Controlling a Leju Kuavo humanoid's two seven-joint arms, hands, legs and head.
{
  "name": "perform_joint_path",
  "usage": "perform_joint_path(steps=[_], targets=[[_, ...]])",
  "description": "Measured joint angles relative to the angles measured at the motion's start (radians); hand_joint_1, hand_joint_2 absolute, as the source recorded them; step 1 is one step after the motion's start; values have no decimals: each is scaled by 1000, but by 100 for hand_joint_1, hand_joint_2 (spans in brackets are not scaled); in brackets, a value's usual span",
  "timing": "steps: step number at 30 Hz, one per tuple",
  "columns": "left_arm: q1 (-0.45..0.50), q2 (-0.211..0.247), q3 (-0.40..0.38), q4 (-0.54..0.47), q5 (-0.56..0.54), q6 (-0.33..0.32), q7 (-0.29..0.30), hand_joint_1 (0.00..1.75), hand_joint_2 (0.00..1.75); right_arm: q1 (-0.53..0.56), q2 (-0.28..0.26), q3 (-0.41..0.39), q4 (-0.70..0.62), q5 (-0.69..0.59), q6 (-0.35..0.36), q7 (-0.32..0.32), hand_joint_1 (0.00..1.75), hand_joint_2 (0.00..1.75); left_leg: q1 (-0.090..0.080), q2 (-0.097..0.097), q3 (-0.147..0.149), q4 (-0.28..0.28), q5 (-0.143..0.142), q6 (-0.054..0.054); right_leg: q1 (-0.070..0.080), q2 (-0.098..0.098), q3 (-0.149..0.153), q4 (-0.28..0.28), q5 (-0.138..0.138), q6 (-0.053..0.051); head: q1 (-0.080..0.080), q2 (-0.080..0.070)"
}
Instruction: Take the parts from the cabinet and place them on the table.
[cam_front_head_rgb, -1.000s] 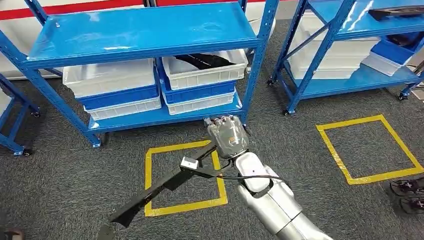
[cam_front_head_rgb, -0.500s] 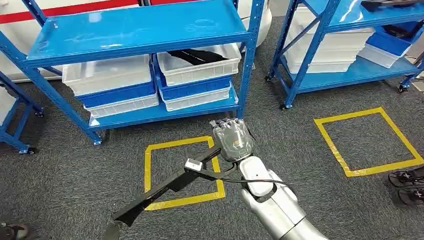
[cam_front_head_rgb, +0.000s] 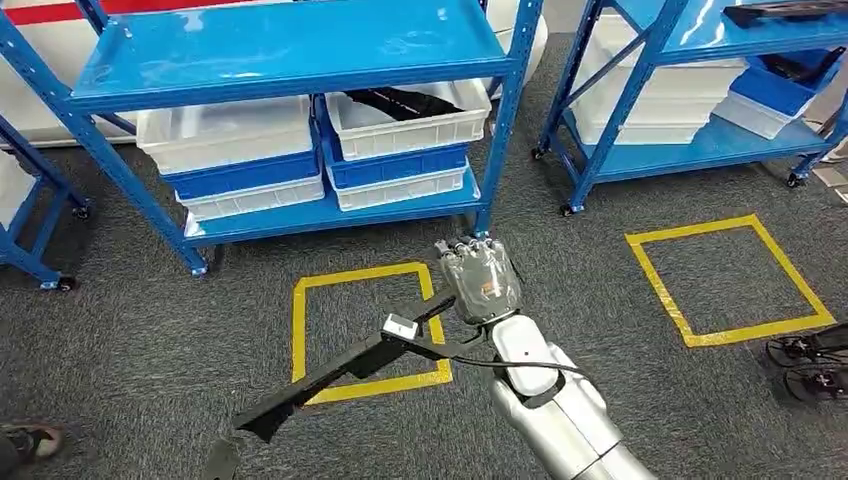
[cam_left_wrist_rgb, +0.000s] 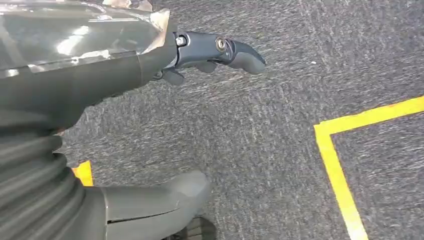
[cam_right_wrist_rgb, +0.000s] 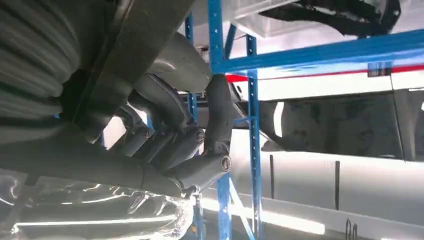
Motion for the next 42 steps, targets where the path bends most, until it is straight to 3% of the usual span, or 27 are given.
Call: perform_joint_path(steps=[2,4,6,7,8,10,12,13,14,15,17,18,19,22,23,25,26,27,28,29,30,32,33,36,38,40,42], targets=[[-1,0,0,0,-1,0,1,0,175,-3,0,-2,-2,0,0,0,171,175,0,-1,-10,13,4,-7,-7,-1,122,-203,48,10,1,0],[-1,2,0,0,-5,1,2,0,175,-4,0,-4,-4,-3,0,0,171,175,-7,-1,-20,20,10,-19,4,3,115,-212,55,-11,2,0],[0,2,0,0,-5,2,2,0,175,-2,-2,-7,-4,-5,0,-2,171,175,-5,-3,-23,16,22,-32,9,3,111,-205,63,-23,0,0],[1,4,0,0,-5,2,1,0,175,-1,-2,-8,-4,-6,0,-4,171,175,-5,-4,-28,17,27,-37,-3,2,108,-208,71,-33,1,0],[1,6,0,0,-5,2,1,0,175,-2,-2,-8,-4,-7,0,-6,171,175,2,-5,-39,27,11,-42,-11,0,104,-210,79,-42,0,0],[1,6,0,0,-5,2,-2,0,175,-2,-2,-8,-4,-9,0,-8,171,175,5,-6,-85,148,-92,-53,-8,-1,87,-209,92,-61,-3,0],[3,7,0,0,-4,2,-6,0,175,0,-2,-10,-4,-10,0,-10,171,175,7,-6,-145,314,-172,-60,-3,-2,69,-208,105,-63,-3,0],[3,8,0,0,-4,2,-7,0,175,1,-2,-11,-4,-10,0,-10,171,175,8,-6,-151,349,-182,-61,-1,-2,61,-207,111,-63,-3,0],[4,8,0,0,-4,2,-7,0,175,2,-3,-11,-4,-11,0,-11,171,175,8,-6,-133,333,-172,-59,0,-1,54,-206,115,-61,-3,0],[4,8,0,0,-3,1,-7,0,175,2,-3,-12,-4,-12,0,-11,171,175,9,-6,-85,265,-142,-56,1,-1,48,-205,118,-58,-3,0],[1,9,0,0,-3,1,-7,0,175,1,-2,-16,-4,-12,-1,-11,171,175,8,-7,48,69,-80,-43,3,0,45,-203,125,-54,-3,0],[-3,11,0,0,-3,1,-5,0,175,1,-2,-18,-4,-12,-1,-11,171,175,5,-9,70,27,-97,-36,4,0,44,-204,129,-48,-3,0],[-3,10,0,0,-3,1,-3,0,175,-3,-3,-20,-4,-13,-1,-11,171,175,-2,-9,67,26,-80,-31,11,-1,42,-204,133,-42,1,0],[-3,14,0,0,-1,1,2,0,175,-6,2,-21,-4,-21,0,-13,171,175,-8,-8,61,22,-66,-14,7,-2,39,-211,148,-20,-3,0],[-4,12,0,0,-1,1,2,0,175,-7,1,-22,-4,-22,0,-13,171,175,7,-3,63,1,-48,-5,15,-2,30,-202,142,-17,-2,0],[-5,12,0,0,-1,1,2,0,175,-9,-1,-25,-4,-26,-1,-15,171,175,1,1,49,-6,-30,8,9,0,-16,-108,70,-28,3,0],[-5,12,0,0,0,1,2,0,175,-9,-1,-26,-3,-27,-1,-15,171,175,1,1,38,-6,-23,7,7,0,-48,-24,30,-31,5,0],[-3,11,0,0,1,1,0,0,175,-6,-3,-26,-3,-27,-1,-16,171,175,0,1,26,-5,-15,6,4,0,-85,73,-11,-30,4,0],[-2,10,0,0,1,0,0,0,175,-4,-4,-26,-1,-27,-2,-16,171,175,0,2,16,-4,-7,4,3,0,-97,123,-30,-24,5,0],[-2,9,0,0,1,0,-1,0,175,-2,-6,-26,1,-27,-2,-17,171,175,0,1,8,-3,-1,2,1,0,-83,114,-27,-16,5,0],[-2,8,0,0,2,-1,-1,0,175,-2,-7,-26,2,-27,-2,-18,171,175,0,1,1,-2,4,-1,-1,0,-43,59,-12,-6,5,0],[-2,6,0,0,2,-1,-1,0,175,-5,-8,-26,2,-27,-2,-19,171,175,3,1,-14,9,10,-9,-10,-1,88,-151,44,13,5,0],[-3,7,1,0,2,-1,-2,0,175,-6,-8,-26,2,-27,-2,-20,171,175,1,2,-19,17,12,-14,-13,-2,115,-212,37,7,6,0],[-2,8,1,0,2,-1,-5,0,175,-5,-8,-28,3,-28,-5,-21,171,175,-5,1,-30,21,25,-32,2,3,104,-197,59,-17,3,0],[-1,9,2,0,4,0,-9,0,175,-5,-7,-27,6,-32,-5,-26,171,175,4,0,-38,24,29,-41,-11,2,97,-200,73,-37,4,0],[0,8,4,0,5,0,-13,0,175,-9,-4,-27,8,-40,-5,-31,171,175,9,-1,-71,101,-54,-52,-9,1,85,-199,86,-57,1,0],[0,8,5,0,6,0,-16,0,175,-13,-2,-26,14,-47,-5,-34,171,175,10,-4,-124,253,-147,-59,-4,0,68,-198,98,-63,-1,0]])
